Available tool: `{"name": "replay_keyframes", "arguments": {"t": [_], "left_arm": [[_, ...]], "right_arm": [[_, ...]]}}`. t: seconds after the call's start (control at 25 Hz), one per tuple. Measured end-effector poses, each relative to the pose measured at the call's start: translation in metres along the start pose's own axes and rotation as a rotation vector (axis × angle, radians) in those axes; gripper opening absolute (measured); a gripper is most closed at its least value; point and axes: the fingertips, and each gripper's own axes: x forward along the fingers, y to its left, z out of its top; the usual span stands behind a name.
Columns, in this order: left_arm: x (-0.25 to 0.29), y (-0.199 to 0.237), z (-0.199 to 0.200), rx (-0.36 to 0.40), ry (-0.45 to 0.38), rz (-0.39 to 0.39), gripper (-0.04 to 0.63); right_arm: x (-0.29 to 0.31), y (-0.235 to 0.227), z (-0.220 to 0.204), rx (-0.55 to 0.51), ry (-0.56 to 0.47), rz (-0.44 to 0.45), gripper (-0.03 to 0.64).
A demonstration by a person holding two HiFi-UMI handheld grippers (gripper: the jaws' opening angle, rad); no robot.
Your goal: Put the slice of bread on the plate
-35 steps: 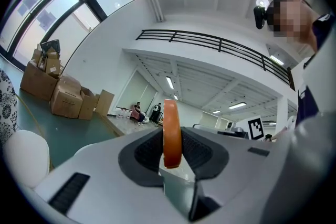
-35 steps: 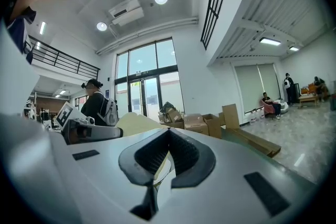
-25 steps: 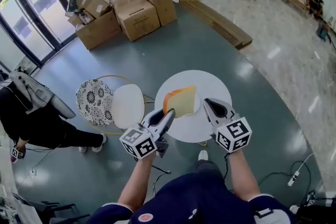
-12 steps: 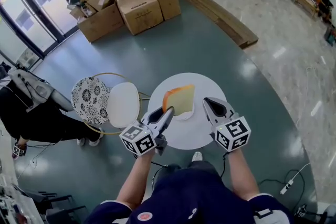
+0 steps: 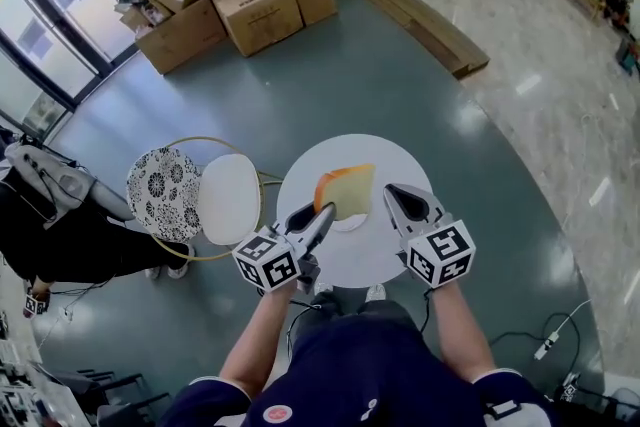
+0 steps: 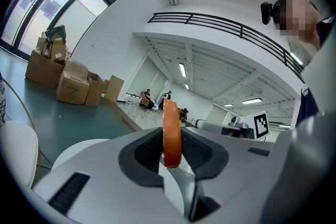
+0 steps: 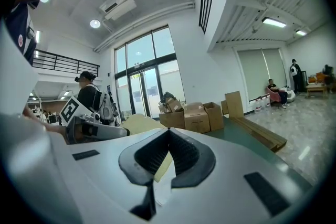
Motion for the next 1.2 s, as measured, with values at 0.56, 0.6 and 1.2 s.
{"name": "replay_keyframes", "arguments": {"t": [0.56, 0.6, 1.2], "left_arm": [[0.03, 0.058, -0.017, -0.051, 0.134, -0.111, 0.097], [0.031, 0.064, -0.024, -0.06, 0.152, -0.111, 0.097], [0.06, 0.14, -0.142, -0.327, 0.327, -0.121, 0.097]], "right_arm": [[0.044, -0.001, -0.02, 0.047, 0.076, -0.158, 0.006], [0.048, -0.001, -0.025, 0.051, 0.089, -0.164, 0.006], [0.074, -0.023, -0.113, 0.156, 0.256, -0.245, 0.006]]}}
